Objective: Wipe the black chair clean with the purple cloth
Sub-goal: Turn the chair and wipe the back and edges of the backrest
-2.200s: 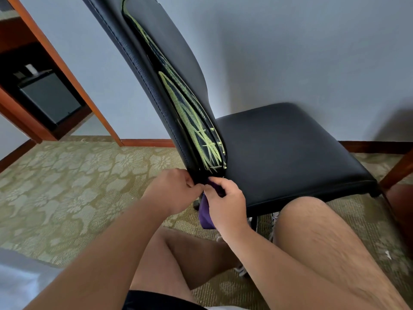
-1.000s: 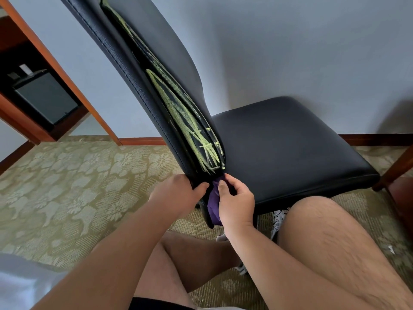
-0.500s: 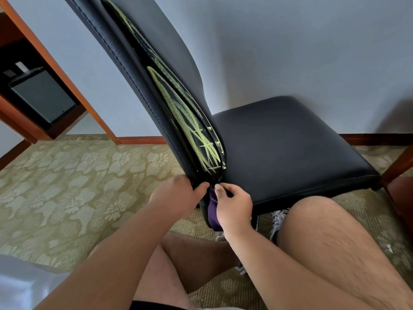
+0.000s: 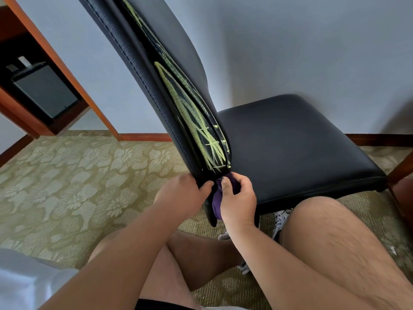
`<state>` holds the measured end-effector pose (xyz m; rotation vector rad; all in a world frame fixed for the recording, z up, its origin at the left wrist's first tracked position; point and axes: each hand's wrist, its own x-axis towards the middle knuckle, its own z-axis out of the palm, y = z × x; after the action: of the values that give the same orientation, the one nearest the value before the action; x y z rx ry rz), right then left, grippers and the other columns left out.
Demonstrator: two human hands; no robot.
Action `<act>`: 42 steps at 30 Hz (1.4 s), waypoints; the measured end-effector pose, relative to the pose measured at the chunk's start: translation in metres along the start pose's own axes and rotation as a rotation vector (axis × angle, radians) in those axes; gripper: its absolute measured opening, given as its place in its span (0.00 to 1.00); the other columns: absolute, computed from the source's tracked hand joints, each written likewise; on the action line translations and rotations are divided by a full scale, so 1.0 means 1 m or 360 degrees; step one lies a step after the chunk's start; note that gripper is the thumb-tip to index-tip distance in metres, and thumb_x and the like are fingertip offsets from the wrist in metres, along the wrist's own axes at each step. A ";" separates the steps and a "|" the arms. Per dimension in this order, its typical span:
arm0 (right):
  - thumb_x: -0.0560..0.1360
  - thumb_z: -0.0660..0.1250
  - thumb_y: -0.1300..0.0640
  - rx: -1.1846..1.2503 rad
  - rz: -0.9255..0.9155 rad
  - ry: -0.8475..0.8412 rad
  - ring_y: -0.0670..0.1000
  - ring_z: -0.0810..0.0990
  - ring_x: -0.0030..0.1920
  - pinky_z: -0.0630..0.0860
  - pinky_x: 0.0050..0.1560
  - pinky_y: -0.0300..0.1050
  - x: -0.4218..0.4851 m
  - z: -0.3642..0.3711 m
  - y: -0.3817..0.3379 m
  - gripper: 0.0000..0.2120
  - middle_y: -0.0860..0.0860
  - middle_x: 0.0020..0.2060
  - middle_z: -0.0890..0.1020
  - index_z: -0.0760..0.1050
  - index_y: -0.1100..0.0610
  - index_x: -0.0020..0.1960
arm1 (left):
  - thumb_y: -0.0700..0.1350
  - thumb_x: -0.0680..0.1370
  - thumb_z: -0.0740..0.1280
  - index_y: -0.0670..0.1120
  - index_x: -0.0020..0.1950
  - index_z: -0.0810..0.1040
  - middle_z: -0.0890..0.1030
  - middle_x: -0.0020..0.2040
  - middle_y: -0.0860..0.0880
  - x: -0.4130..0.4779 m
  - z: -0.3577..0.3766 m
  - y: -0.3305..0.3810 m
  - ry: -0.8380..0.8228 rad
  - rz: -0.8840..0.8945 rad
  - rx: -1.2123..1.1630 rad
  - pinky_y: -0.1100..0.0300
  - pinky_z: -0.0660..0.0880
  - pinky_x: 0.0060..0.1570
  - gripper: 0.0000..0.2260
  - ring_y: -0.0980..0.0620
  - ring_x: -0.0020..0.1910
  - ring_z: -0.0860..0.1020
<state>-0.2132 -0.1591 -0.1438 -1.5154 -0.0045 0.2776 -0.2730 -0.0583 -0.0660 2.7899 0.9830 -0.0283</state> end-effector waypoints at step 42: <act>0.81 0.64 0.54 -0.0401 -0.0268 -0.0049 0.41 0.76 0.41 0.68 0.36 0.28 0.001 -0.001 -0.003 0.05 0.44 0.40 0.77 0.71 0.51 0.47 | 0.66 0.77 0.56 0.51 0.39 0.71 0.76 0.35 0.51 -0.001 0.005 0.000 0.0009 -0.0041 -0.0020 0.58 0.72 0.31 0.20 0.52 0.33 0.76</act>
<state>-0.2120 -0.1599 -0.1414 -1.7493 -0.1969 0.1694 -0.2739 -0.0600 -0.0710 2.7674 1.0171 -0.0179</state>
